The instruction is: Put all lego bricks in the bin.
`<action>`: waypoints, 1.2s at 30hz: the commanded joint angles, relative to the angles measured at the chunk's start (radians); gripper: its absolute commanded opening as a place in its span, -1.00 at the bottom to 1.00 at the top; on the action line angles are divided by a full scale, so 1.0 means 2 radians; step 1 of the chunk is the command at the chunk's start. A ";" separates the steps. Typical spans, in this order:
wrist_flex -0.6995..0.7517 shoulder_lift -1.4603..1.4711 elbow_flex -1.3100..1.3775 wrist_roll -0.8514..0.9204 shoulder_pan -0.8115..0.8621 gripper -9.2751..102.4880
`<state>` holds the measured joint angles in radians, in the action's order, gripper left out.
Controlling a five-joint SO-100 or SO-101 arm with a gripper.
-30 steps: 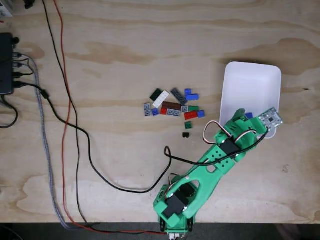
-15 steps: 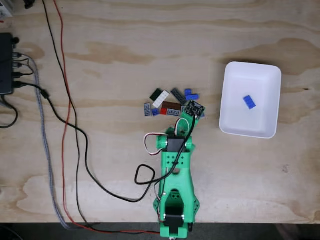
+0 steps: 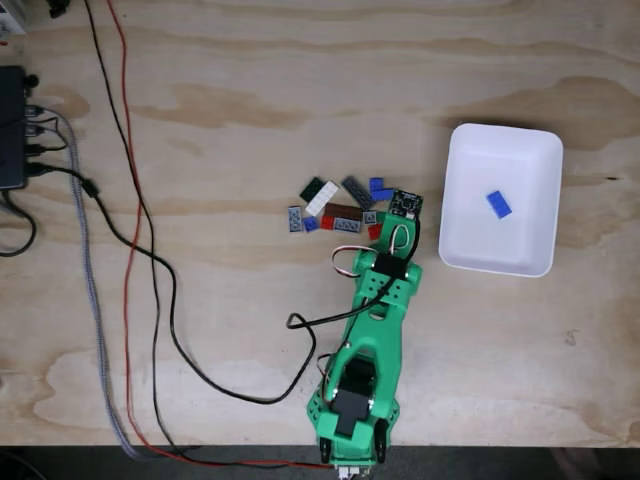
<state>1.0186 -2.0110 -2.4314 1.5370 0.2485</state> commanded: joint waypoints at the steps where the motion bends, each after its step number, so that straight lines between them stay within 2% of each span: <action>1: -0.024 0.010 0.000 0.005 -0.019 -0.48; 7: -0.037 0.031 -0.005 -0.005 -0.053 -0.53; 15: -0.058 0.053 -0.002 0.005 -0.058 -0.63; 23: -0.071 0.054 -0.002 0.012 -0.058 -0.83; 26: -0.052 -0.004 0.000 -0.042 -0.074 -0.83; 29: 0.021 -0.161 0.033 -0.137 -0.106 -0.83; 31: 0.037 -0.261 0.061 -0.184 -0.111 -0.83; 34: 0.079 -0.285 0.150 -0.218 -0.073 -0.83; 36: 0.071 -0.243 0.183 -0.206 -0.006 -0.83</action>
<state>1.0968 -2.3562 -2.3040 1.1934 0.0552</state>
